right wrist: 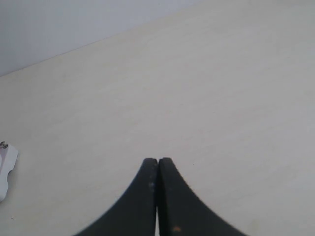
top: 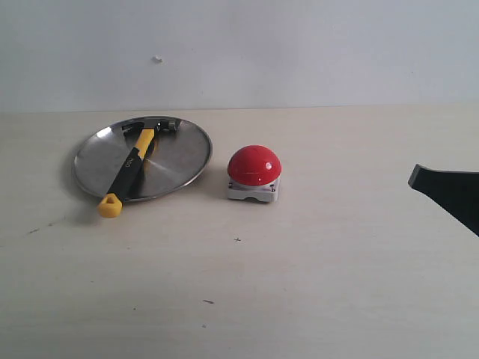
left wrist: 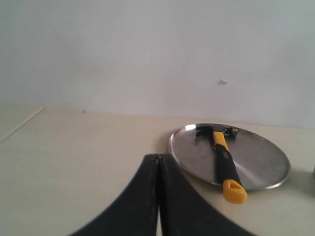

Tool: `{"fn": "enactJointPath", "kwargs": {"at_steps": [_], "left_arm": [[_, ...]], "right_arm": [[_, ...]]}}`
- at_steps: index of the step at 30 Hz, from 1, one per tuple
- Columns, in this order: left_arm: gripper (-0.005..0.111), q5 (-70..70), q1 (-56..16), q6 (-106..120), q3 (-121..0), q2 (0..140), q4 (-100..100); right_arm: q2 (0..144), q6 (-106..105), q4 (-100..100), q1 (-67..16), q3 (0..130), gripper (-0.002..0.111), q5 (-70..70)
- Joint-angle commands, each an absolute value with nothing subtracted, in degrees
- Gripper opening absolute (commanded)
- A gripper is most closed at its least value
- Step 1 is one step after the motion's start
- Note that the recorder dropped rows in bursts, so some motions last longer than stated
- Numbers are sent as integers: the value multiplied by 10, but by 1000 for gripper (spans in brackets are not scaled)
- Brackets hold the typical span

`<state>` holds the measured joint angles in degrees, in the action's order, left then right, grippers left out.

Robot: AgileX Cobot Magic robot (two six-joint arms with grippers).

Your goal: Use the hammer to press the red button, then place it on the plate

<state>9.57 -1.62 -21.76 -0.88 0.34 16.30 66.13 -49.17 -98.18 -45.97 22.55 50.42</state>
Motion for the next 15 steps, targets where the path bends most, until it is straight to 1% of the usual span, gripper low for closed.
{"fn": "enactJointPath", "kwargs": {"at_steps": [1, 3, 15], "left_arm": [[0, 121, -18, -301, 0, 0, 152], [0, 137, -18, -334, 0, 0, 150], [0, 183, -18, -318, 0, 0, 181]], "right_arm": [[660, -491, -980, -460, 223, 0, 507], [660, -491, -980, -460, 223, 0, 507], [660, -491, -980, -460, 223, 0, 507]]}}
